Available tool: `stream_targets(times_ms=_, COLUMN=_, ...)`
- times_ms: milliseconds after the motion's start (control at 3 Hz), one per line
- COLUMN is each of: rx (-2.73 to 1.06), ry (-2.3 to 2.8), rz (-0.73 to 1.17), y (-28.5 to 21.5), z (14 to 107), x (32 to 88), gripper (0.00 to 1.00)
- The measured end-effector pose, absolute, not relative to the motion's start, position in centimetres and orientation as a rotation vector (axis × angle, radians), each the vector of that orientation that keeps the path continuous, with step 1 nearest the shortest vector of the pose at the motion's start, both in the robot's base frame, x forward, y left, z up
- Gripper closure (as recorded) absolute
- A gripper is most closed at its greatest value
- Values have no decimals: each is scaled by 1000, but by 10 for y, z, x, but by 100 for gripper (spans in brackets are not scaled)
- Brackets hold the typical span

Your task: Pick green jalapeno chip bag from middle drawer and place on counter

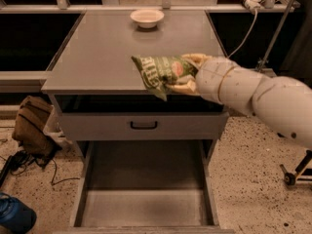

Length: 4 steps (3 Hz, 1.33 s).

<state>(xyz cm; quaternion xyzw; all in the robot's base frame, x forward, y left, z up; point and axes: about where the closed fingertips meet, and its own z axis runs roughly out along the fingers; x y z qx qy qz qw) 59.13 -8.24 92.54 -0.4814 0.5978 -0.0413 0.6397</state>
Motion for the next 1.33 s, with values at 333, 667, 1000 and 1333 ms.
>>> stream_targets(times_ms=333, rx=-1098, ry=1303, rz=-139, y=-94, z=961, x=624, gripper=100)
stream_targets(times_ms=667, rx=-1080, ry=1301, rz=-55, y=-104, z=952, x=681, gripper=100)
stream_targets(times_ms=1000, rx=-1053, ry=1365, rz=68, y=-115, z=927, x=731, gripper=100)
stream_targets(times_ms=1333, rx=-1056, ry=1460, rz=216, y=-120, z=900, x=753, gripper=100)
